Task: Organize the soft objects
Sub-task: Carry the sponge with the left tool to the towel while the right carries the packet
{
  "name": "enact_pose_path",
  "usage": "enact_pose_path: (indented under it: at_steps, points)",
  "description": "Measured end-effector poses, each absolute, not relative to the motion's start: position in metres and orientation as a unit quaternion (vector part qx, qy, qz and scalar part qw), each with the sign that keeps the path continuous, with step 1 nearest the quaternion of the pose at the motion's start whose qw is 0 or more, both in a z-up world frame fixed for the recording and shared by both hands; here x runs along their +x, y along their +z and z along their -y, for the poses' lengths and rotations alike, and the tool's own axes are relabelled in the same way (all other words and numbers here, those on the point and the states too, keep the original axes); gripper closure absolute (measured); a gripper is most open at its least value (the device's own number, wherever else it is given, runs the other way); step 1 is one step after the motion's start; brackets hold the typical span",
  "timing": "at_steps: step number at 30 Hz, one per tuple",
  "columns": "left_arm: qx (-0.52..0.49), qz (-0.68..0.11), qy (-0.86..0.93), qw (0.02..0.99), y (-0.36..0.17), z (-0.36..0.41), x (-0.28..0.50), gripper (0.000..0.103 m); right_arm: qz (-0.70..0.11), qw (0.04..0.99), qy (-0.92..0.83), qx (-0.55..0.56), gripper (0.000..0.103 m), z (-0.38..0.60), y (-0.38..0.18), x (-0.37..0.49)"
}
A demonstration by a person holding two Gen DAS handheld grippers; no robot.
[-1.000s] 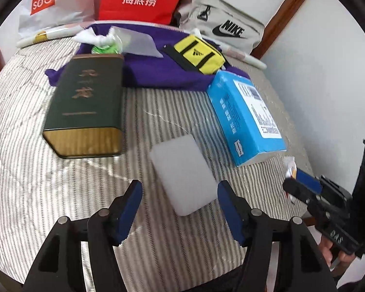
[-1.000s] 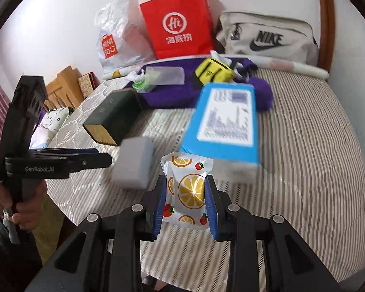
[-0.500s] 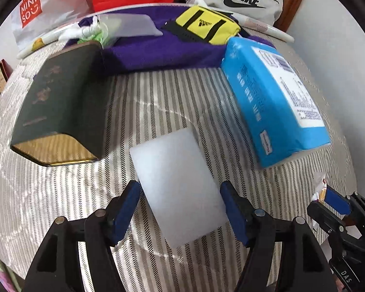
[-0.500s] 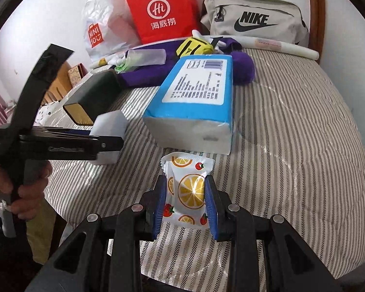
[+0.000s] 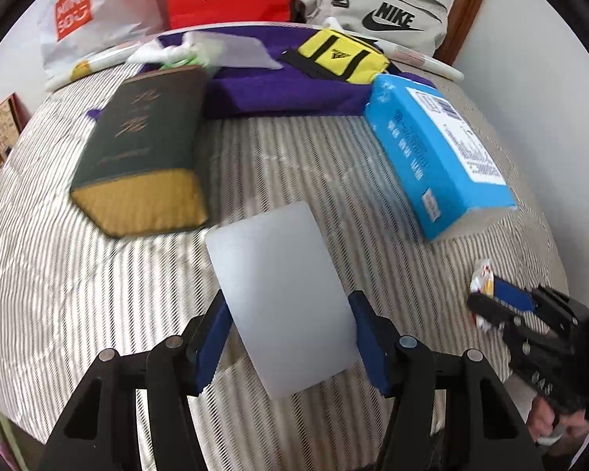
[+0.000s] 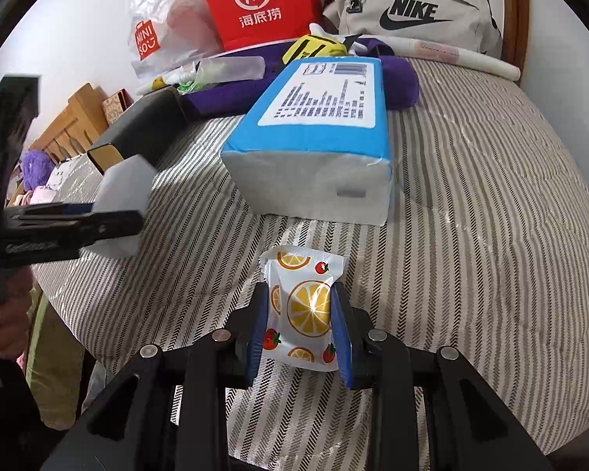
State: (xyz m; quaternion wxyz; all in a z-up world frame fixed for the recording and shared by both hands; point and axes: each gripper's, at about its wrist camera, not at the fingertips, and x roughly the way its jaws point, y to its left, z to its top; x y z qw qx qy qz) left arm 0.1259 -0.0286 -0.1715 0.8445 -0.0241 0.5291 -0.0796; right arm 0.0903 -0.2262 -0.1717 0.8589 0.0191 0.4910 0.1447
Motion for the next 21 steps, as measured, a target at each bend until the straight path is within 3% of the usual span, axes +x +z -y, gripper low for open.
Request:
enact_pose_path:
  at_steps: [21]
  points:
    - [-0.056,-0.539,-0.043,0.839,-0.181,-0.044,0.096,0.045,-0.501,0.856,0.126,0.022,0.072,0.222,-0.168,0.088]
